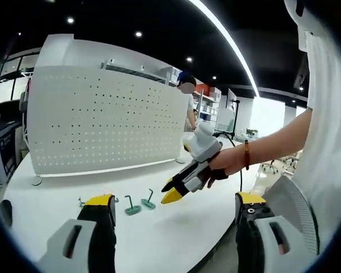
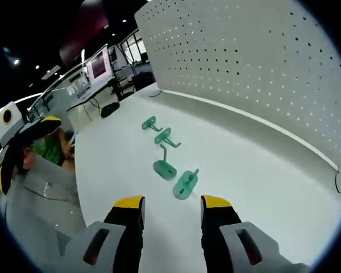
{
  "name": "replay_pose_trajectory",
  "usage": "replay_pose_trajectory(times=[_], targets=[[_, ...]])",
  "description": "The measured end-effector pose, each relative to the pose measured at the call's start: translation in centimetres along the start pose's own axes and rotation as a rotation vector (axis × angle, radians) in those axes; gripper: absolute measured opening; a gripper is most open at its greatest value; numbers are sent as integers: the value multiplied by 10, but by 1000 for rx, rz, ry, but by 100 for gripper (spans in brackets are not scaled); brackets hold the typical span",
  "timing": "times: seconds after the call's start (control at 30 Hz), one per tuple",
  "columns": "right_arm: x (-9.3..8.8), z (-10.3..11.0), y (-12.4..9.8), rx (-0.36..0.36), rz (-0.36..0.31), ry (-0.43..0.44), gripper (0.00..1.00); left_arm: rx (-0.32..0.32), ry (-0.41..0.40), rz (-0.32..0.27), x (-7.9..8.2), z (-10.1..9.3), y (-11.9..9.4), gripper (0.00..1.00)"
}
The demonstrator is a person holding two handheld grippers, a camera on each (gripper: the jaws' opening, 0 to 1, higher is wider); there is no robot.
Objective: Insert the hook assembly into the mounting plate slot until the hook locks in place.
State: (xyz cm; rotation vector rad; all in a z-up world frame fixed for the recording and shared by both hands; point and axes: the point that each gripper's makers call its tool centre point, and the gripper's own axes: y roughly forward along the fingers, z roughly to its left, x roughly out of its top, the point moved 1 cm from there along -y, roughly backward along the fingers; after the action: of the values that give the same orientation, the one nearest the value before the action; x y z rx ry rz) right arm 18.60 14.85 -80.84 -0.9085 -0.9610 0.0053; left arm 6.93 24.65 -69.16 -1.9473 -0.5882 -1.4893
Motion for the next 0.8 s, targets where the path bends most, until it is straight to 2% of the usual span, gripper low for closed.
replay_pose_trajectory(times=[0.8], targets=[[12, -17, 20, -25, 27, 104, 23, -9, -2, 17, -5, -2, 1, 88]])
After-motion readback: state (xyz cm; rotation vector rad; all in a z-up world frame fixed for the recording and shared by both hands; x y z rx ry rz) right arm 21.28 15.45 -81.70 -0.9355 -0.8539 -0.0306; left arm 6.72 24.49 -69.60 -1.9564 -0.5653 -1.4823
